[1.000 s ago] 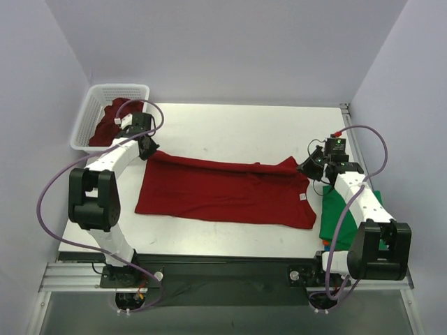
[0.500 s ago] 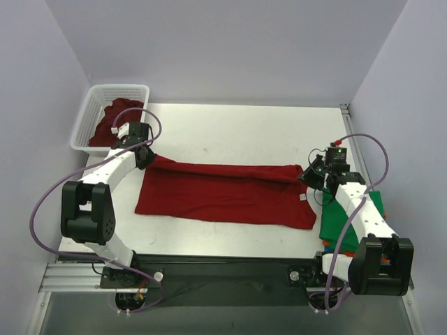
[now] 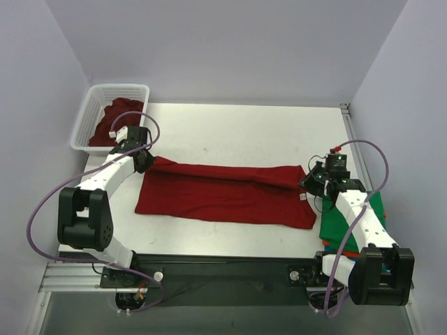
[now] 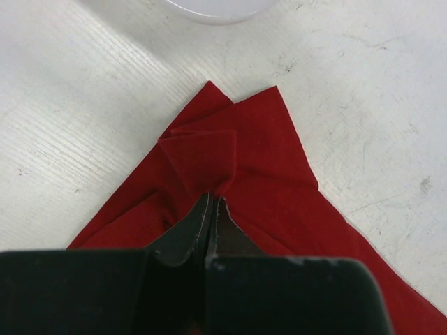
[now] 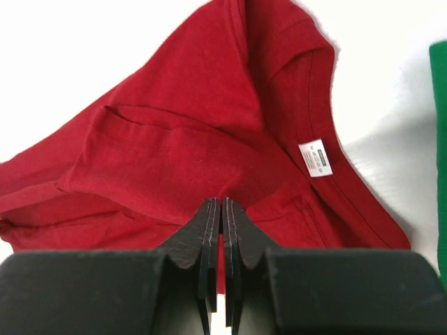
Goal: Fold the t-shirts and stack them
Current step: Fold the other side of the tshirt into a rectangle
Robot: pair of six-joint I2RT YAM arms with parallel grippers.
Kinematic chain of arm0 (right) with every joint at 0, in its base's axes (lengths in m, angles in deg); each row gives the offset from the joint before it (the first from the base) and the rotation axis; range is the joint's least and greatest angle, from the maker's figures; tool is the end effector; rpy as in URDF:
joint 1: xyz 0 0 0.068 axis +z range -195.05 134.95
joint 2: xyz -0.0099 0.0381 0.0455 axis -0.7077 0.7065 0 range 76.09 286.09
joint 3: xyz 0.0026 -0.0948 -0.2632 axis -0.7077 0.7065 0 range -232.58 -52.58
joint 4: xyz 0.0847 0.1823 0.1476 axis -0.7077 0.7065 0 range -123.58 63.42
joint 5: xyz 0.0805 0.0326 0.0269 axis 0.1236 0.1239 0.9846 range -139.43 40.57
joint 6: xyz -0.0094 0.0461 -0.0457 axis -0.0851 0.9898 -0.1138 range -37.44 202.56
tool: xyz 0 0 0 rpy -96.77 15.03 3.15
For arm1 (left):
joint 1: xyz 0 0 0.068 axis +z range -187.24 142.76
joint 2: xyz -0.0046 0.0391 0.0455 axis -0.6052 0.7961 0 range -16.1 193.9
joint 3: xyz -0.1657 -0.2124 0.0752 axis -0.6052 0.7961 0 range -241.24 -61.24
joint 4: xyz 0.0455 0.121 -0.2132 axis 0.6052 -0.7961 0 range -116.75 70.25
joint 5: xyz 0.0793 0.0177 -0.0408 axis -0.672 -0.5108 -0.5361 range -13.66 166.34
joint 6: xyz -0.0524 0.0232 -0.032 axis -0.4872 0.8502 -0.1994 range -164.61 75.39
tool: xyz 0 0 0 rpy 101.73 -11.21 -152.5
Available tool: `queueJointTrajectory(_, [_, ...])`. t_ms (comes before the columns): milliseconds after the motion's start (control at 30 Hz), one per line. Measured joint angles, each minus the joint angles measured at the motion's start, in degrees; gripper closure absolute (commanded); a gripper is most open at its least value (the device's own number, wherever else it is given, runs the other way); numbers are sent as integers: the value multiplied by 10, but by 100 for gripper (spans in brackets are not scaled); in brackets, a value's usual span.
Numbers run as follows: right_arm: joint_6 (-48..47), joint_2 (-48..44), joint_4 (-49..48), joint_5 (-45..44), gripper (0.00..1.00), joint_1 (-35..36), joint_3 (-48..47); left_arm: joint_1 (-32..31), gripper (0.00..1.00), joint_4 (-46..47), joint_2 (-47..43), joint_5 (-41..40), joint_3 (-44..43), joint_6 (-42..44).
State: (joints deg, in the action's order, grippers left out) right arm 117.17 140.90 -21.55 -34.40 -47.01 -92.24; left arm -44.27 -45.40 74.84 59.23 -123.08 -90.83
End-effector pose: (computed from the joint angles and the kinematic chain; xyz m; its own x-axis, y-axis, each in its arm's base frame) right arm 0.2392 0.0052 0.2398 -0.5956 0.5693 -0.5667 0.2004 0.7885 0.5815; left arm 0.3270 -0.0250 0.2234 -0.5235 -0.6307 -0.5729 -0.6208 0.7429 -0.2506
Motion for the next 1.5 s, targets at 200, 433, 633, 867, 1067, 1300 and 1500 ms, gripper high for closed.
queueJointTrajectory(200, [-1, -2, -6, 2, 100, 0, 36, 0, 95, 17, -17, 1, 37, -2])
queueJointTrajectory(433, [0, -3, -13, 26, 54, 0, 80, 0, 51, 38, -42, 16, 103, -14])
queueJointTrajectory(633, [-2, -39, -11, 40, 41, 0, 80, 0, 47, 57, -97, 32, 122, -16])
queueJointTrajectory(867, [-6, 57, -6, 14, 42, 58, -35, -13, 47, 78, -96, 55, 117, -16])
queueJointTrajectory(1067, [-17, 181, -11, -37, 43, 132, -154, -18, 51, 79, -38, 64, 93, -22])
queueJointTrajectory(1300, [-33, 287, 7, -66, 44, 138, -242, -19, 54, 84, 9, 75, 76, -30])
queueJointTrajectory(1500, [-33, 352, 16, -86, 44, 176, -283, -19, 55, 90, 15, 84, 75, -31])
